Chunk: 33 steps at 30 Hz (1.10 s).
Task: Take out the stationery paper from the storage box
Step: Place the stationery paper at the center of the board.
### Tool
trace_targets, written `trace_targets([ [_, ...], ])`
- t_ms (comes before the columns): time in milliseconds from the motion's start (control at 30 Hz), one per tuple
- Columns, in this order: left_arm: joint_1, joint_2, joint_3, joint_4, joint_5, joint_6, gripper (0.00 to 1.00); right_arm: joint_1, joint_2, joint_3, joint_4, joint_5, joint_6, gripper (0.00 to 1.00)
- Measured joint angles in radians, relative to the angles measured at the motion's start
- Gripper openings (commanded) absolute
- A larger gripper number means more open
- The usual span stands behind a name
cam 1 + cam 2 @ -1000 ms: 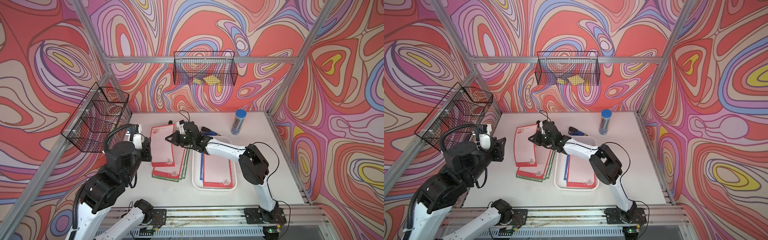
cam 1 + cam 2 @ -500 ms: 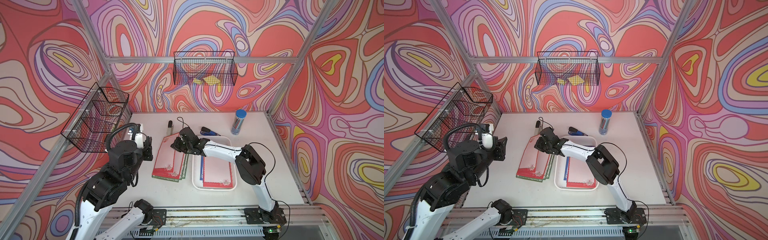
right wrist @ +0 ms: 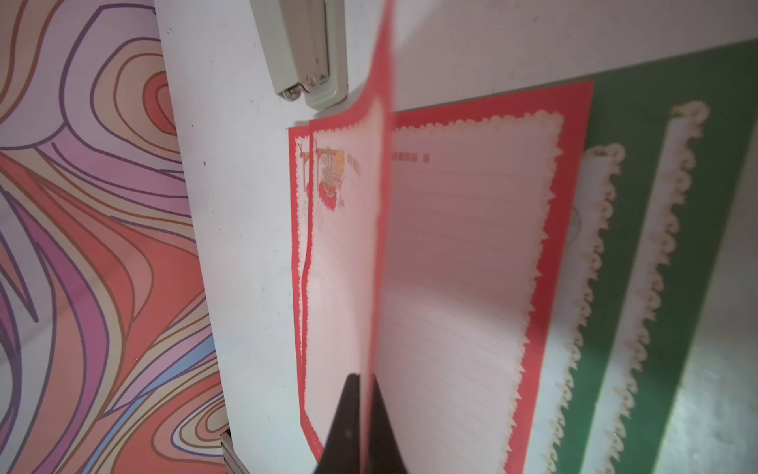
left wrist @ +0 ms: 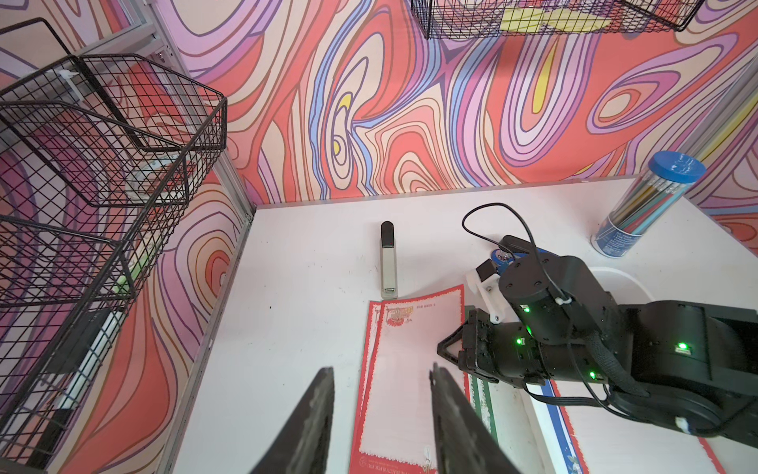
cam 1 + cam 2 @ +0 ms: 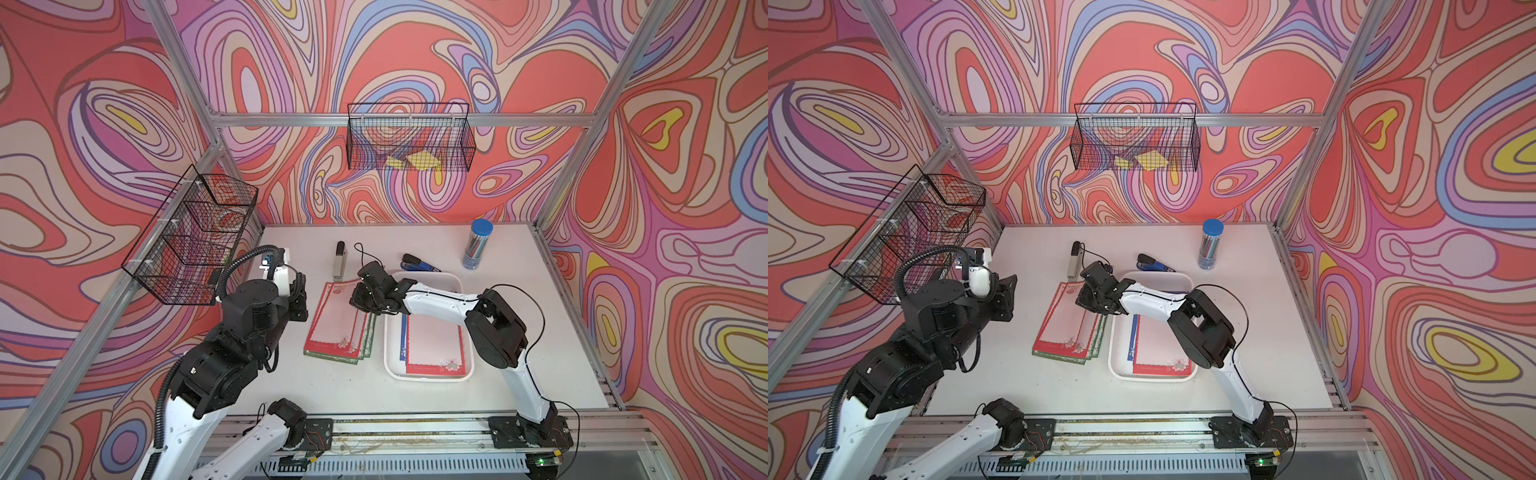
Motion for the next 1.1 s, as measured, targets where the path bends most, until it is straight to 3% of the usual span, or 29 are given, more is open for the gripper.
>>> trace_targets([
  [133,0.0,-0.002,-0.008,0.0,0.0,0.0,0.42,0.002,0.0,0.0,-0.016,0.016,-0.004,0.1],
  [333,0.0,-0.005,-0.013,0.0,-0.001,0.0,0.42,0.002,0.0,0.0,-0.051,0.047,-0.017,0.34],
  [500,0.0,-0.005,-0.013,0.0,-0.002,0.0,0.42,0.004,0.0,0.0,-0.078,0.073,-0.021,0.43],
  [1100,0.0,-0.005,-0.013,0.0,-0.006,0.0,0.42,0.009,-0.003,0.105,-0.19,0.1,-0.085,0.59],
])
